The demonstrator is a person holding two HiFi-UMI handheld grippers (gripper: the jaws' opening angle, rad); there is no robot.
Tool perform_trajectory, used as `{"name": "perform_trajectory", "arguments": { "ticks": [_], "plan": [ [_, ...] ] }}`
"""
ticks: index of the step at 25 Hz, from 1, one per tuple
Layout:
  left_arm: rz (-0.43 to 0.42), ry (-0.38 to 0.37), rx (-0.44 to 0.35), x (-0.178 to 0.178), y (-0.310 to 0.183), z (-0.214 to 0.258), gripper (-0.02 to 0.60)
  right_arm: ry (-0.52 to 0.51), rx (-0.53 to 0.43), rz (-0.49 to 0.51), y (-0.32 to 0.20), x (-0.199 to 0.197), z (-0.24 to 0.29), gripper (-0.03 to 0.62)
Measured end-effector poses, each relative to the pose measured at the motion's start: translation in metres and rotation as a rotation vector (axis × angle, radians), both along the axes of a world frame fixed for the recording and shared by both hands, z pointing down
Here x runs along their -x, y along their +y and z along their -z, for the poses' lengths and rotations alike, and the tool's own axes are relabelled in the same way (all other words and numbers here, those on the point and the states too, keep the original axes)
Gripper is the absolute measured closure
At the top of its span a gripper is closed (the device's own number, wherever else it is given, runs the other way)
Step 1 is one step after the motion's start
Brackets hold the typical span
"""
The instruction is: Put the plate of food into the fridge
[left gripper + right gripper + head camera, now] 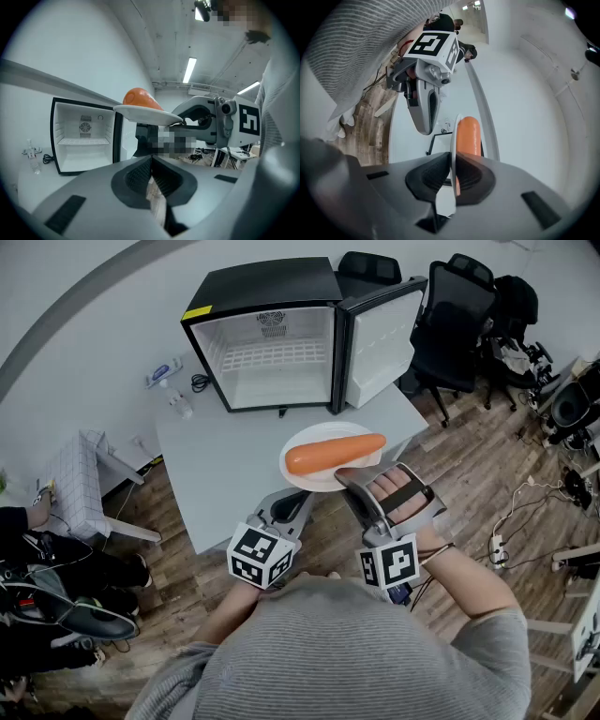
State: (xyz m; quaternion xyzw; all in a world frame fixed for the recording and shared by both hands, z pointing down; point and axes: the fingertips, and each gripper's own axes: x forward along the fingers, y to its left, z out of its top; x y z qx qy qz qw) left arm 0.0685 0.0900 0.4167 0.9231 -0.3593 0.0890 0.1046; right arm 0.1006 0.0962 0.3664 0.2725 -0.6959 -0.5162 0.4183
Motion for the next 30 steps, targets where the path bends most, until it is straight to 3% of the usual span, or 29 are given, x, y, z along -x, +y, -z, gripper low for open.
{"name": "perform_trajectory", "arguments": {
  "ticks": [11,17,30],
  "plan": [
    [-0.002,0.003,0.004,0.005,0.002,-0.003,0.571,0.004,0.008,-0.007,-0.002,0.005,-0.005,0.559],
    [-0.001,0.004,0.006,0.005,0.002,-0.003,0.571,-0.047,0.049,0.001,-0.001,0.008,-0.002,0.554],
    [0.018,0.006,-0.008,0.007,0.001,0.000,0.571,-0.084,0.024,0.020,0.000,0.011,0.008,0.556]
  ]
}}
